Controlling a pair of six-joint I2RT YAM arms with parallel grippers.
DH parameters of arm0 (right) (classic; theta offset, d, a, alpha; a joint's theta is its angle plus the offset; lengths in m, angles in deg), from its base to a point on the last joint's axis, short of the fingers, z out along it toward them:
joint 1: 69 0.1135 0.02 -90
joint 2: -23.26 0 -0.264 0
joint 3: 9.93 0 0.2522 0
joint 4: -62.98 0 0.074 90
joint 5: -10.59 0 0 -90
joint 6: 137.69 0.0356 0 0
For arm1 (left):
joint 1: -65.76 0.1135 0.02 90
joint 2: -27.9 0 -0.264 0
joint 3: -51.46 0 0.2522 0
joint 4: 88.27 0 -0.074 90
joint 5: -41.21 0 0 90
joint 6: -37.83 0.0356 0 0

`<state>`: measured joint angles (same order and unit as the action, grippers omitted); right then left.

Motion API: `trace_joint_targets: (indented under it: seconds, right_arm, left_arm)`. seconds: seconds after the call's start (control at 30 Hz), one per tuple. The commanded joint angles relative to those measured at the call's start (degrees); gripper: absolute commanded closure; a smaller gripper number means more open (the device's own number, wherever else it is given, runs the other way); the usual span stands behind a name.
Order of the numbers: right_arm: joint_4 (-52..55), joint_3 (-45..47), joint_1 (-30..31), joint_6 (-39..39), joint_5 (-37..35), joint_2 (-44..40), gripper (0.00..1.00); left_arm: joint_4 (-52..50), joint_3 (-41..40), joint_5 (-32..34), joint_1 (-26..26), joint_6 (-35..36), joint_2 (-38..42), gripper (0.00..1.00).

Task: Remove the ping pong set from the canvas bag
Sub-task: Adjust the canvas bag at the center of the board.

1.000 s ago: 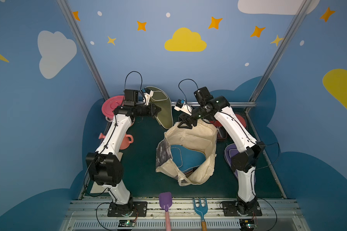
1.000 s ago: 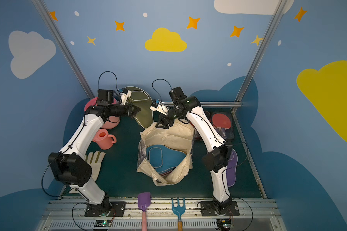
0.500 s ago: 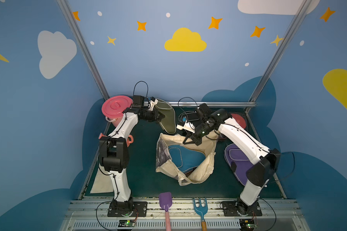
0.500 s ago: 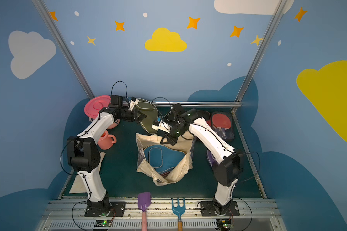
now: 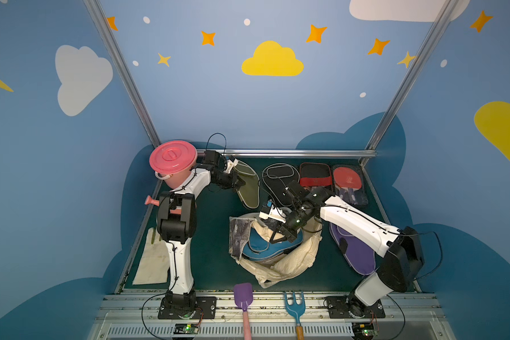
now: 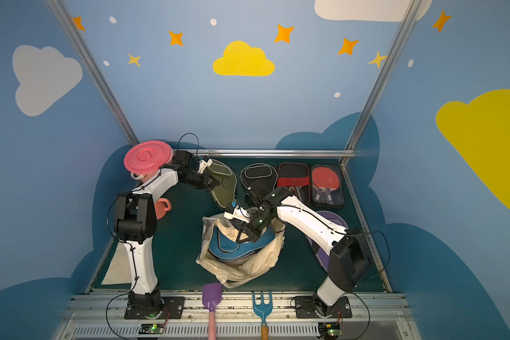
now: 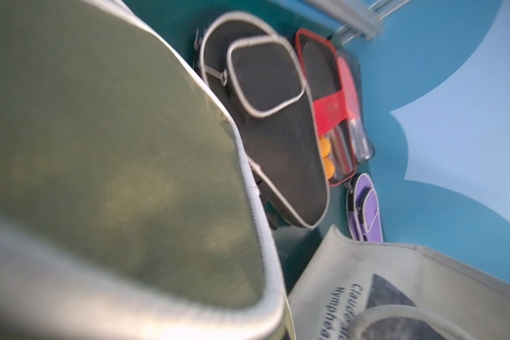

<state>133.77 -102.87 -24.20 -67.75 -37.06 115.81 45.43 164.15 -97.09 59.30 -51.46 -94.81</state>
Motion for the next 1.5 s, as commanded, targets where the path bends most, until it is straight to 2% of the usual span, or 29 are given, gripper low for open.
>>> trace_joint_targets:
  seconds: [0.0, 0.17, 0.37, 0.5, 0.57, 0.63, 0.7, 0.77, 0.83, 0.9, 1.07, 1.13, 1.17, 1.2, 1.33, 1.47]
  right_arm:
    - [0.97, -0.18, 0.82, 0.72, 2.26, 0.27, 1.00]
    - [1.96, -1.91, 0.50, -0.29, 1.52, 1.64, 1.00]
    - [3.65, -3.67, -0.41, -1.47, 1.54, 3.07, 1.00]
    - [3.74, -4.19, -0.97, -1.81, 1.86, 3.42, 1.00]
    - [3.71, -4.40, -1.12, -1.87, 2.01, 3.55, 1.00]
    - [3.70, -4.45, -1.33, -2.01, 2.13, 3.52, 1.00]
    - [3.70, -4.48, -1.55, -2.08, 2.22, 3.64, 1.00]
    - [3.67, -4.54, -1.59, -2.05, 2.23, 3.67, 1.00]
    - [3.73, -4.82, -1.69, -2.00, 2.08, 3.56, 1.00]
    - [3.86, -5.20, -1.77, -1.86, 1.71, 3.36, 1.00]
    - [4.26, -7.59, -1.78, -1.51, -1.88, 2.87, 1.00]
    - [4.40, -9.85, -1.99, -0.59, -5.85, 3.02, 1.00]
    - [4.59, -11.06, -1.98, -0.06, -7.77, 3.28, 1.00]
    - [4.79, -12.72, -2.12, 0.42, -9.12, 3.57, 1.00]
    - [4.02, -18.33, -2.53, 0.85, -12.84, 4.34, 1.00]
    - [1.60, -22.65, -2.66, 1.15, -16.47, 5.06, 1.00]
  left_arm:
    - [-4.51, 2.74, -0.69, -0.13, 5.64, -1.76, 0.96]
    - [-8.77, 7.21, 0.49, -0.22, 7.46, -7.40, 0.96]
    - [-12.79, 14.75, 5.16, -0.87, 6.85, -13.33, 0.96]
    - [-17.16, 20.50, 9.62, -1.58, 7.33, -16.97, 0.96]
    - [-17.65, 21.98, 15.55, -2.02, 6.45, -17.81, 0.96]
    - [-17.44, 23.04, 21.88, -2.41, 5.56, -18.07, 0.90]
    - [-17.02, 23.64, 24.46, -2.57, 5.02, -17.95, 0.86]
    - [-16.47, 23.91, 26.08, -2.64, 4.27, -17.67, 0.75]
    - [-16.33, 24.26, 28.63, -2.59, 3.70, -17.15, 0.57]
    - [-16.49, 24.44, 29.87, -2.64, 3.62, -16.63, 0.43]
    - [-18.86, 24.88, 32.81, -2.93, 4.75, -14.32, 0.18]
    - [-19.96, 24.93, 38.15, -3.50, 5.30, -12.75, 0.10]
    - [-20.27, 24.94, 40.17, -3.73, 5.48, -11.89, 0.03]
    - [-20.50, 24.90, 42.12, -4.15, 5.62, -10.56, 0.00]
    - [-19.98, 24.59, 48.35, -5.72, 6.13, -4.07, 0.00]
    - [-18.95, 24.86, 50.23, -6.84, 5.82, 3.72, 0.00]
